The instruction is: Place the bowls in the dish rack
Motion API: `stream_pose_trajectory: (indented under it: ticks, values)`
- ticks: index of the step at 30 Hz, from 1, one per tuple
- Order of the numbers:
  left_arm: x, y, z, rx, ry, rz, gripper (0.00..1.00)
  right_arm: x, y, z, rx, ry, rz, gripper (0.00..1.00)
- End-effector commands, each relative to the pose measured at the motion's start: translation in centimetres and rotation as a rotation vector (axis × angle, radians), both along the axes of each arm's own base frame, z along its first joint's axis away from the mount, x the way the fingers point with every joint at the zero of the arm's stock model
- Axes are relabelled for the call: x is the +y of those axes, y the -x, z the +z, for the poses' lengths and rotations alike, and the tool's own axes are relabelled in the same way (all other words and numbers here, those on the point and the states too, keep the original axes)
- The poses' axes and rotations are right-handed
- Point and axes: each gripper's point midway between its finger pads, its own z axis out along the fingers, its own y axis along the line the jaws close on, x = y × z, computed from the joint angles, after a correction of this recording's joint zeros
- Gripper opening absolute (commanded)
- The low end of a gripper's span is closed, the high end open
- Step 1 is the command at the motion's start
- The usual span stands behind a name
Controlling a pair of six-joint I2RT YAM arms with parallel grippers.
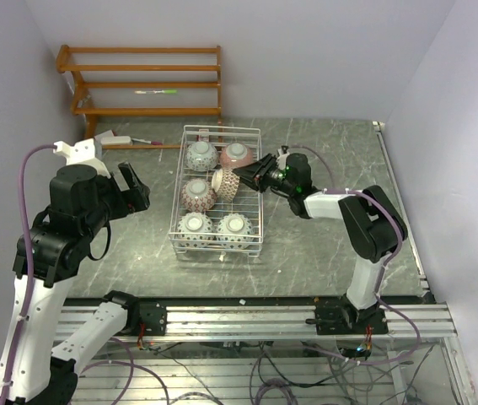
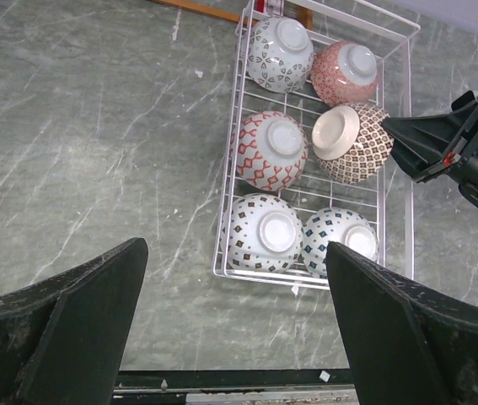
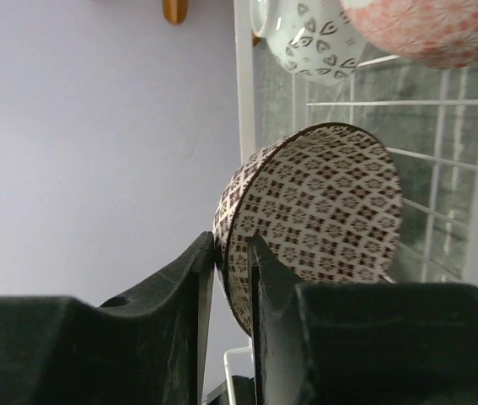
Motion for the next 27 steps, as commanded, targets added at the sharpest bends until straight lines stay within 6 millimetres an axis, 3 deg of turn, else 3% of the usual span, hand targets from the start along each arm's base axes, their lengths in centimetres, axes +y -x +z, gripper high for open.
stream_pose_trajectory:
  ticks: [1,10,14,27]
  values:
    - [0.2,0.2,0.6,-0.018,-0.001,0.004,0.99,-2.2,0.6,-4.7,0.101,0.204,-0.054,0.24]
    - [-0.1,-0.1,0.8,-0.019,0.002,-0.003,0.99,-3.8,-0.2,-4.9,0.07,0.367,-0.072,0.29]
    - [-0.1,-0.2,0.7,-0.018,0.004,-0.004,0.99,-4.0,-1.2,-3.4,0.023,0.417,-0.081,0.3]
    - [-0.3,-0.4,0.7,-0.025,0.017,-0.005,0.99,-5.3,-2.6,-1.8,-0.008,0.575,-0.099,0.36]
